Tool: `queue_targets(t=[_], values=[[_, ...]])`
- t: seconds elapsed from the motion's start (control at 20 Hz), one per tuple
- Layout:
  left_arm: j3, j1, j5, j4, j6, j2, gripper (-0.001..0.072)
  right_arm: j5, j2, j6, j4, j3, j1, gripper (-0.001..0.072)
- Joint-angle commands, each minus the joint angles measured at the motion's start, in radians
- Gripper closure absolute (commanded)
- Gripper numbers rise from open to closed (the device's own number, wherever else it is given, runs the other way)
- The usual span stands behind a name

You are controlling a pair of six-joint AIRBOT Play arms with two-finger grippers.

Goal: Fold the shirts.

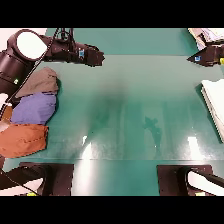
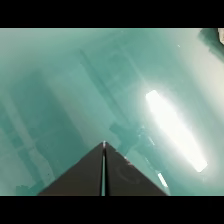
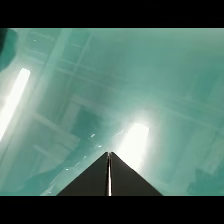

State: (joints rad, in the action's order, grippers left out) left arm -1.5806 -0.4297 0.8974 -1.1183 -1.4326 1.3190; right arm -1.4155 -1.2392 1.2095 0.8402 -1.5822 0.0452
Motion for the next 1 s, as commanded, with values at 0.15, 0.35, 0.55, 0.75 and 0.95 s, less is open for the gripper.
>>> queue_targets(t=[0.15, 0.35, 0.55, 0.75, 0.95], values=[[0.000, -0.001, 0.000, 0.000, 0.000, -0.001, 0.0678, 0.002, -0.001, 0.000, 0.000, -0.001, -0.002, 0.0697], [0.000, -0.001, 0.000, 0.000, 0.000, -0.001, 0.0678, -0.002, -0.001, 0.000, 0.000, 0.000, -0.002, 0.0696], [0.000, -0.001, -0.011, 0.000, 0.000, -0.001, 0.0678, -0.002, -0.001, 0.000, 0.000, 0.000, -0.002, 0.0697], [-0.001, 0.008, -0.095, -0.173, 0.000, -0.001, 0.0552, -0.002, -0.001, 0.000, 0.000, 0.000, -0.002, 0.0697], [0.008, 0.114, 0.047, -0.601, -0.190, 0.000, 0.0152, -0.010, 0.000, 0.001, -0.001, 0.000, -0.002, 0.0697]])
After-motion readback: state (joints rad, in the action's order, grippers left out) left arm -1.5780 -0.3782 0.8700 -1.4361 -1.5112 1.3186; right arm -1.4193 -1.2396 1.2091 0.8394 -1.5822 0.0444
